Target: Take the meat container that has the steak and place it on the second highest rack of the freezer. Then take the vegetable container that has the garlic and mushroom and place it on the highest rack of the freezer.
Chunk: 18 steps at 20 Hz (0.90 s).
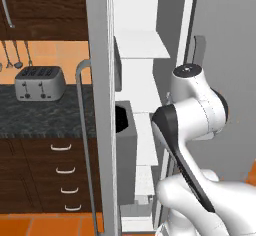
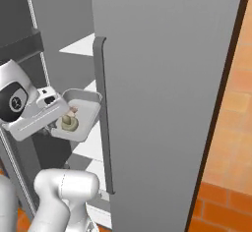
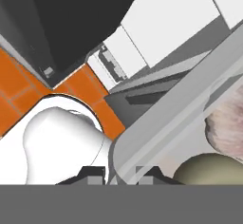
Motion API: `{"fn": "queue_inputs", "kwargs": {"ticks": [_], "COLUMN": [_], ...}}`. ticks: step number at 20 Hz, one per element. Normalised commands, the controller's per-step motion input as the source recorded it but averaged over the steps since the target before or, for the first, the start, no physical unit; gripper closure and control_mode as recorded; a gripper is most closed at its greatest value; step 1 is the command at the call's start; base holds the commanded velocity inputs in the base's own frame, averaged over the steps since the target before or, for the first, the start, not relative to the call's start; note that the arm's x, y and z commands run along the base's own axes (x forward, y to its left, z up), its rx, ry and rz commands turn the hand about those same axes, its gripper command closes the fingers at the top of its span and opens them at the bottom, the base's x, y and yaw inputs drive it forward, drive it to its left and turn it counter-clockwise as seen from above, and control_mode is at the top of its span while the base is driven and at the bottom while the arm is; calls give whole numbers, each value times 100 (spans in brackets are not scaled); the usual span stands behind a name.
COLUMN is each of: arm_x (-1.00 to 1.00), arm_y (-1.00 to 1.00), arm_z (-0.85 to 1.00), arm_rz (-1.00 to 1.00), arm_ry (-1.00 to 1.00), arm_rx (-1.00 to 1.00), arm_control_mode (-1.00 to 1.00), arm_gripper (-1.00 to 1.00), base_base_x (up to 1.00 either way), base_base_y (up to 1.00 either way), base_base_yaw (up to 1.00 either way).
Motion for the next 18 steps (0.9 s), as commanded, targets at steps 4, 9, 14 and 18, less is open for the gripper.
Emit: {"fn": "queue_inputs", "kwargs": {"ticks": [4, 9, 14, 18], "arm_x": [0, 43, 89, 31], "arm_y": [-12, -30, 36, 44], "arm_z": [6, 72, 100, 91], "arm_rz": [13, 45, 34, 26], "arm_ry": [-6, -23, -12, -27], "arm_rx": [5, 17, 3, -6], "arm_control_mode": [-100, -100, -100, -100], "arm_gripper": [100, 100, 100, 100], "base_base_x": [21, 0, 0, 0], "base_base_y": [-32, 0, 0, 0], "base_base_yaw": [40, 0, 0, 0]}}
